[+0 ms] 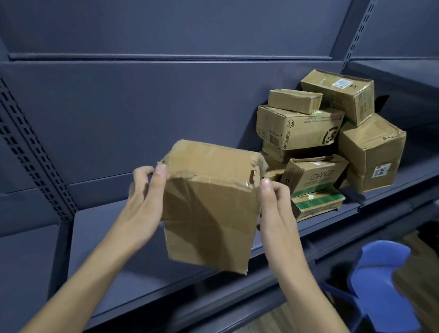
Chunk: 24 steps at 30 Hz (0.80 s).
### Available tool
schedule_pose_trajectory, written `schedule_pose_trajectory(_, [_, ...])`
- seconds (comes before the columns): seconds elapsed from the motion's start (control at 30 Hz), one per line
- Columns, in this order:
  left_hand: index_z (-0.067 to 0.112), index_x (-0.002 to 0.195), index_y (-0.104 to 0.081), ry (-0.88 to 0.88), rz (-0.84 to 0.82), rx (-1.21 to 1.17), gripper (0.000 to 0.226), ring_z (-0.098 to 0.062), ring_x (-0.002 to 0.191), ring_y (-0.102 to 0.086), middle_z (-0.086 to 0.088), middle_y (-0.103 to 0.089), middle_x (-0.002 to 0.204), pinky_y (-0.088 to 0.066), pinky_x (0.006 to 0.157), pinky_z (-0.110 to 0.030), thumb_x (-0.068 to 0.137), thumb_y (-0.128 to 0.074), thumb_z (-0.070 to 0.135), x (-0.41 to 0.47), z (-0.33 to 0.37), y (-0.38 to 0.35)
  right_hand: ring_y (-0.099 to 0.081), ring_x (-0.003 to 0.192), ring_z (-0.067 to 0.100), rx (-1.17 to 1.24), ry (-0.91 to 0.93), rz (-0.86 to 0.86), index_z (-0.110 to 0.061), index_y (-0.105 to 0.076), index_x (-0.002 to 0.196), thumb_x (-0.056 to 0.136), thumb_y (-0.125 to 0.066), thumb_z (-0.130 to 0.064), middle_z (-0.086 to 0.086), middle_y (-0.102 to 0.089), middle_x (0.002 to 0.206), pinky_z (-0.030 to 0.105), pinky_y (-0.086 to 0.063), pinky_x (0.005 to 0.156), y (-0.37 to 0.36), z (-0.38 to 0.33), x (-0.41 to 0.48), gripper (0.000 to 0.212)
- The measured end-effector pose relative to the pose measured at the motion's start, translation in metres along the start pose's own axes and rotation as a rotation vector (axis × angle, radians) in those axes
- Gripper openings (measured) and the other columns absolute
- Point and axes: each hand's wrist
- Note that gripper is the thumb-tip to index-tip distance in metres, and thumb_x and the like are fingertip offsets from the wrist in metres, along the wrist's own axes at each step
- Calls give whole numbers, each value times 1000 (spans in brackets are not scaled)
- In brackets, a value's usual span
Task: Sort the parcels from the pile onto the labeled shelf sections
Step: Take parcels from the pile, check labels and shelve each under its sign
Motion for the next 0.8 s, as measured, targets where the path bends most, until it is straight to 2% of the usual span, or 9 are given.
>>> schedule_pose_trajectory(0.1, [35, 103, -33, -70, 78, -15, 35, -17, 100, -55, 3, -53, 114, -39, 72, -27, 90, -28, 67, -4, 6, 1, -54, 75, 1, 10, 19, 58, -24, -50, 97, 92, -45, -56, -9, -59, 86, 31, -45, 72, 0, -1, -1, 33])
schedule_pose_trajectory(0.2, [28, 103, -35, -111, 107, -26, 21, -15, 91, -54, 5, -56, 99, -36, 67, -25, 94, -44, 44, -10, 10, 3, -59, 85, 1, 43, 47, 58, -23, -50, 105, 91, -60, -30, -8, -61, 94, 30, -46, 78, 3, 1, 0, 18])
schedule_pose_trajectory(0.3, [38, 121, -28, -158, 46, -9, 45, -20, 94, -58, 1, -63, 99, -42, 77, -29, 84, -52, 32, -16, 9, 8, -60, 105, 11, 7, 103, -53, -44, -26, 140, 84, -62, -16, -8, -58, 117, 30, -50, 90, 15, 7, 0, 71])
schedule_pose_trajectory(0.4, [68, 133, 5, -236, -84, 88, 95, -28, 85, -60, -5, -64, 95, -47, 86, -44, 70, -51, 24, -25, 14, 12, -50, 114, 1, -69, 151, -189, -62, -3, 140, 83, -63, -5, -16, -51, 125, 15, -49, 84, 23, 6, -2, 101])
schedule_pose_trajectory(0.47, [73, 129, 9, -263, -158, 144, 98, -16, 97, -60, 19, -62, 110, -47, 92, -39, 69, -53, 26, -29, 18, 11, -48, 115, -5, -69, 202, -210, -56, -17, 142, 84, -66, -14, -25, -49, 128, 9, -45, 84, 27, 6, -4, 88])
schedule_pose_trajectory(0.53, [75, 126, -6, -256, -194, 125, 83, -4, 106, -57, 42, -54, 107, -45, 93, -34, 72, -54, 33, -33, 19, 11, -52, 107, -7, -26, 213, -185, -47, -36, 133, 81, -63, -29, -28, -55, 118, 7, -44, 81, 30, 6, -5, 61])
schedule_pose_trajectory(0.67, [57, 98, -34, -187, -107, 103, 28, 13, 84, -57, 23, -59, 94, -38, 70, -9, 85, -55, 43, -41, 18, 11, -53, 70, -9, 65, 143, -127, -30, -45, 108, 81, -52, -42, -34, -57, 85, 9, -43, 59, 30, 6, -8, 30])
schedule_pose_trajectory(0.73, [44, 97, -34, -162, -62, 130, 13, 9, 74, -56, 18, -58, 91, -37, 62, -11, 94, -46, 42, -45, 20, 9, -49, 68, -8, 40, 143, -95, -26, -45, 100, 82, -49, -48, -31, -54, 78, 9, -39, 56, 26, 9, -7, 29])
schedule_pose_trajectory(0.8, [42, 97, -31, -140, -21, 162, 13, 1, 60, -52, 12, -57, 79, -38, 62, -23, 90, -34, 53, -50, 22, 7, -45, 68, -5, 6, 158, -60, -25, -44, 91, 83, -49, -51, -26, -51, 75, 11, -37, 57, 22, 12, -6, 28])
Point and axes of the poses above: each hand's wrist, its own x-axis towards the middle knuckle, its own y-axis out of the back of the hand, z = x × y
